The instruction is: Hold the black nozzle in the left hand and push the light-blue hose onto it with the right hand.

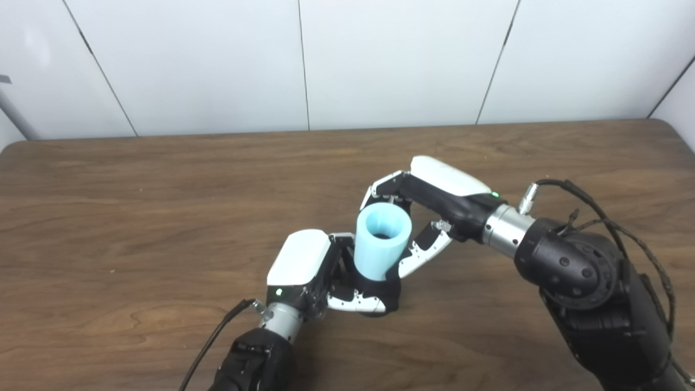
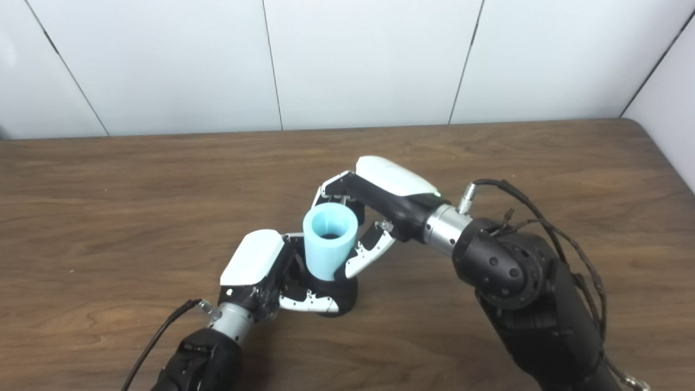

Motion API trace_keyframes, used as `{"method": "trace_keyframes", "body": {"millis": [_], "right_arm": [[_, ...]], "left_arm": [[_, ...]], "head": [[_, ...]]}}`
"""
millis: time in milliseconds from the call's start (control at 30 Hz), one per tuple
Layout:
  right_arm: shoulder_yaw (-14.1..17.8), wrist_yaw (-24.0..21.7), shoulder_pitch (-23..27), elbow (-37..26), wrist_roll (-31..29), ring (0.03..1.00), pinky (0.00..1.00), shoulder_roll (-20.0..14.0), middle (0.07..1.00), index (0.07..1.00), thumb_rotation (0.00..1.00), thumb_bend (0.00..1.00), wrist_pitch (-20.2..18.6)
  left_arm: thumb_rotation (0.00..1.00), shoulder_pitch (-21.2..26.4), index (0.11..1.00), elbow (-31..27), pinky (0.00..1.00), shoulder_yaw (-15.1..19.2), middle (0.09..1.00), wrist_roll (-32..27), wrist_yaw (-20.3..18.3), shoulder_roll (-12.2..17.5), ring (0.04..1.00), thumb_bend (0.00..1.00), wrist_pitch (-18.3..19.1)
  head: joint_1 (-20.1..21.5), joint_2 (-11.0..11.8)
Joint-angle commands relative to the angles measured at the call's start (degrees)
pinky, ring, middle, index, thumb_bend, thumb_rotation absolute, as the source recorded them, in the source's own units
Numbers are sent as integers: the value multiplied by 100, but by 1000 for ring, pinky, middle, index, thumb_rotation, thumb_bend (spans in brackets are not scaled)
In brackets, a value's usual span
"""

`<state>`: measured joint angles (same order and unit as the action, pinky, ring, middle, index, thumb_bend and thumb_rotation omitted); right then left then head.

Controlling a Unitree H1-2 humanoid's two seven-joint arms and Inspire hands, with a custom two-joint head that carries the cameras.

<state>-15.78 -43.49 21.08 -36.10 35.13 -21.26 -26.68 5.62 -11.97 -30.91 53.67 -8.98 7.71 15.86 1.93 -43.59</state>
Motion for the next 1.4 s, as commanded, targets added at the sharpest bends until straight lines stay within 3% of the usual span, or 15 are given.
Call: {"method": "trace_keyframes", "body": {"millis": [0,33,67,100,167,333,500,600,667,733,900,967,1133,1367], "right_arm": [[65,-8,178,-214,48,585,475,-46,649,730,246,955,-5],[66,-24,195,-232,29,627,507,-65,701,756,271,972,2],[70,-33,219,-237,-39,727,627,-105,776,798,285,972,36],[86,-70,248,-249,-121,744,649,-164,790,806,286,971,53],[115,-216,313,-292,-222,873,798,-279,894,878,308,958,30],[387,-575,373,-470,-303,979,853,-400,978,946,340,950,-22],[749,-889,361,-730,-222,994,857,-306,992,948,360,945,-22],[869,-1086,361,-898,-109,999,836,-271,991,947,410,941,-22],[945,-1260,369,-1063,-22,1000,876,-295,993,948,500,897,-22],[1014,-1322,364,-1210,9,1000,825,-309,983,927,534,879,-23],[1036,-1272,306,-1573,86,1000,946,-307,962,908,544,880,-16],[976,-1271,292,-1690,120,1000,989,-350,968,921,617,854,3],[872,-1211,157,-1831,166,1000,1000,-472,996,958,809,815,360],[916,-1133,-201,-1832,183,1000,1000,-435,1000,975,989,764,1167]], "left_arm": [[0,-387,501,375,380,-202,474,-10,-615,131,412,502,210],[0,-388,488,373,387,-207,476,7,-613,129,405,503,215],[0,-392,492,373,381,-206,467,12,-614,122,397,502,229],[0,-398,495,373,380,-201,467,7,-609,112,398,502,239],[0,-409,507,374,374,-190,458,-13,-589,103,395,501,237],[0,-411,501,366,369,-177,451,-56,-590,107,384,500,218],[0,-384,486,355,368,-203,431,-1,-651,124,364,498,245],[0,-375,488,356,372,-199,437,-3,-664,127,371,499,243],[0,-370,502,357,366,-195,456,-3,-661,131,393,501,234],[0,-365,501,360,369,-185,474,-15,-667,133,407,502,237],[0,-348,504,351,371,-192,471,-2,-745,153,405,502,270],[0,-351,501,368,375,-190,476,2,-726,153,411,502,253],[0,-335,498,398,377,-182,486,-29,-719,158,418,503,222],[0,-318,490,409,373,-166,470,-47,-725,138,396,502,257]], "head": [[6,-6],[0,-9],[-5,-12],[-7,-14],[-7,-19],[-4,-24],[-8,-32],[-9,-30],[-8,-30],[-4,-29],[-1,-28],[-5,-22],[-9,-17],[21,-15]]}}
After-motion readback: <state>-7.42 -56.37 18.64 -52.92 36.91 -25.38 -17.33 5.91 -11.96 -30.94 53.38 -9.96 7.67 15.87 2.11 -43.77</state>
